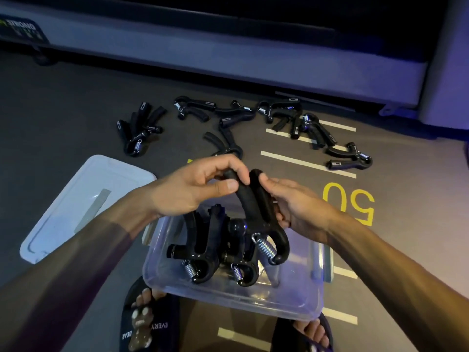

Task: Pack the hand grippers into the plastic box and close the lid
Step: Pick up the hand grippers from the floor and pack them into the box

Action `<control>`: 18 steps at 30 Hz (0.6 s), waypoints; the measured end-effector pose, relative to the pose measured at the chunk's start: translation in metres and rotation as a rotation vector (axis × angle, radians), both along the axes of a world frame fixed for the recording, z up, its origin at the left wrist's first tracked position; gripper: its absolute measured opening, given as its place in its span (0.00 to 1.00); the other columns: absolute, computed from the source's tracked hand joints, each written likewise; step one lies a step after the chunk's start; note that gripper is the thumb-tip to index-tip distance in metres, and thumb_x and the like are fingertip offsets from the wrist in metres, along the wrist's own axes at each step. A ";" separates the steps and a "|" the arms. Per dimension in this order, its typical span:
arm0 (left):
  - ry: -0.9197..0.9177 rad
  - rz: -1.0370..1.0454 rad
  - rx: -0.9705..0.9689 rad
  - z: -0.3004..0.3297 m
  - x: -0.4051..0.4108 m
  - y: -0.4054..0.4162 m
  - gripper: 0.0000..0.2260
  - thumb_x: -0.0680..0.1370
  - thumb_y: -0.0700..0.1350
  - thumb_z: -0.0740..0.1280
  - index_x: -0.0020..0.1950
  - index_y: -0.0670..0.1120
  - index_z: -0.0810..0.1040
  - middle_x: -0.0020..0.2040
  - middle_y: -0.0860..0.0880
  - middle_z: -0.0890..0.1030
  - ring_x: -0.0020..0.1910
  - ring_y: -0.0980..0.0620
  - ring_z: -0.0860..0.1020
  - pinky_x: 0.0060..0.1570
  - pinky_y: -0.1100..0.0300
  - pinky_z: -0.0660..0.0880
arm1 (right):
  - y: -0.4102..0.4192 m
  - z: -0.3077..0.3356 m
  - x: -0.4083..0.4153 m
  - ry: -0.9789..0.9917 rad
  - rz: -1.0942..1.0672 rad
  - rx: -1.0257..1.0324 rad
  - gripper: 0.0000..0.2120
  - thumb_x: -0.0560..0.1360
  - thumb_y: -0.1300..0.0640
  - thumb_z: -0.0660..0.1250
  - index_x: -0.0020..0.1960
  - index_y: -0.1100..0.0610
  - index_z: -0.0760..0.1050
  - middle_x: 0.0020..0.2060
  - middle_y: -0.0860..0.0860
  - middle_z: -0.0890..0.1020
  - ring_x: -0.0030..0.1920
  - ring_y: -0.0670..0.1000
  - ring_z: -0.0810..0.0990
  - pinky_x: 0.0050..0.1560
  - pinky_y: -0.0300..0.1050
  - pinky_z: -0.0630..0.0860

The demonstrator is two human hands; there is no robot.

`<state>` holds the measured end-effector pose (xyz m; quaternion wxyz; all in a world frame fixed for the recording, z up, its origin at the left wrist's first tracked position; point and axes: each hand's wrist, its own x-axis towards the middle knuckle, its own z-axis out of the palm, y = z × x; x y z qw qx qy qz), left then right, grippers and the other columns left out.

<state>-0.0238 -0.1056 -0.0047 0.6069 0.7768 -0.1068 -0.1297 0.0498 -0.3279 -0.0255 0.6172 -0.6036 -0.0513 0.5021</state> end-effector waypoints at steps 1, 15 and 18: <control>0.013 -0.002 0.008 -0.001 0.001 0.000 0.07 0.82 0.40 0.63 0.59 0.42 0.76 0.56 0.42 0.79 0.57 0.43 0.77 0.62 0.51 0.72 | -0.001 0.000 0.002 -0.015 -0.024 0.015 0.12 0.80 0.46 0.62 0.50 0.54 0.77 0.33 0.54 0.76 0.28 0.49 0.65 0.27 0.39 0.58; -0.196 0.398 0.521 -0.043 0.005 0.018 0.14 0.81 0.52 0.61 0.65 0.59 0.76 0.59 0.64 0.78 0.64 0.57 0.69 0.68 0.44 0.65 | -0.038 -0.024 0.000 -0.579 0.340 -0.574 0.11 0.82 0.49 0.62 0.51 0.58 0.72 0.36 0.59 0.86 0.34 0.54 0.85 0.44 0.55 0.82; -0.153 0.367 0.626 -0.061 0.002 0.021 0.15 0.82 0.56 0.56 0.66 0.59 0.75 0.60 0.61 0.77 0.63 0.54 0.70 0.62 0.49 0.63 | -0.026 -0.045 -0.010 -0.650 0.350 -0.670 0.12 0.81 0.47 0.61 0.52 0.57 0.71 0.42 0.58 0.85 0.44 0.58 0.84 0.51 0.57 0.80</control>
